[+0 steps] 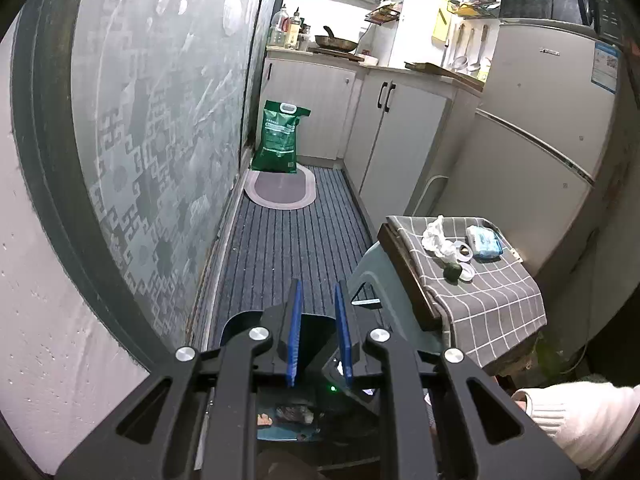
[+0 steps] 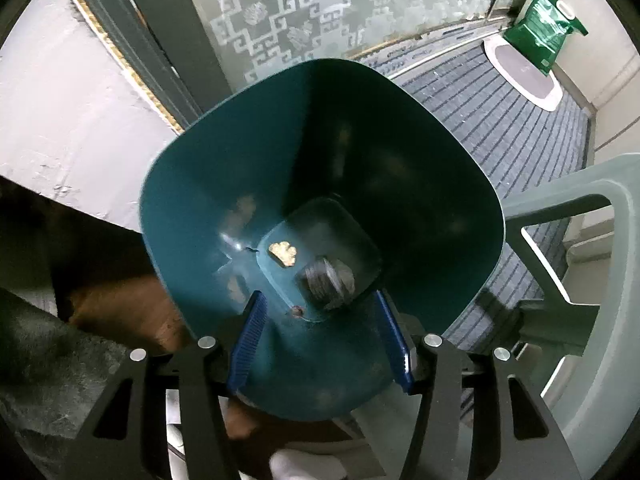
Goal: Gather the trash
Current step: 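Move both grippers back over the items on the checked cloth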
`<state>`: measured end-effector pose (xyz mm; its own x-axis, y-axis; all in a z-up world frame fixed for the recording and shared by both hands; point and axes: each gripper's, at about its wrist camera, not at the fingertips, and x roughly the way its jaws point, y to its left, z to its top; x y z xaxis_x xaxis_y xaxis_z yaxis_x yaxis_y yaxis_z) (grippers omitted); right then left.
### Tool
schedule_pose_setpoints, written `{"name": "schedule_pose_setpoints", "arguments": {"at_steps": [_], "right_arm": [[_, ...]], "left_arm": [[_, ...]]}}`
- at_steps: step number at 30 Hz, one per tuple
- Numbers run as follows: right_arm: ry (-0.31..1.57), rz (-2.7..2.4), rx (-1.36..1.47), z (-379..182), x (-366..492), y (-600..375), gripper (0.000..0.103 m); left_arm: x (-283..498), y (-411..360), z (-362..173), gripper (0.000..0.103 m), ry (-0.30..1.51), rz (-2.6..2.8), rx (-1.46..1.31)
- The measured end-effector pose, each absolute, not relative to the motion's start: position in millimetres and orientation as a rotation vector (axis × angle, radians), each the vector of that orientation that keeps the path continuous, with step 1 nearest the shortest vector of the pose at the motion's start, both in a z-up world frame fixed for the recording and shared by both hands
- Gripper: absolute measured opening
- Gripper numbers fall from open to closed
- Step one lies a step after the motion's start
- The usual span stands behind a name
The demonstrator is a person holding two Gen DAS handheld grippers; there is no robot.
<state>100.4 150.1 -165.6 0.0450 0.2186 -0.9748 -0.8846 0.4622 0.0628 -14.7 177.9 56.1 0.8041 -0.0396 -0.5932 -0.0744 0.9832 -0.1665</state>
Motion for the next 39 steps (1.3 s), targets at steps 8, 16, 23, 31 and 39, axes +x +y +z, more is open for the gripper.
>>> {"name": "schedule_pose_setpoints", "arguments": {"at_steps": [8,16,23,31,39], "right_arm": [[1.145,1.024,-0.603,-118.1,90.0,142.8,0.056],[1.036,1.107,-0.497,-60.4,81.2,123.6,0.048],[0.937,1.09,-0.421,-15.8,95.5,94.0,0.048],[0.894,0.998,-0.327,4.5,134.5,43.2,0.045],[0.871,0.915,-0.253,12.2,165.2,-10.4,0.045]], "left_arm": [[-13.1,169.5,69.2,0.018,0.6,0.027,-0.172],[-12.7,162.2,85.0,0.034,0.549,0.031,-0.175],[-2.8,151.1,89.2,0.042,0.535,0.028,-0.177],[15.5,128.5,84.7,0.047,0.55,0.004,-0.156],[37.1,104.3,71.1,0.051,0.587,-0.031,-0.135]]}}
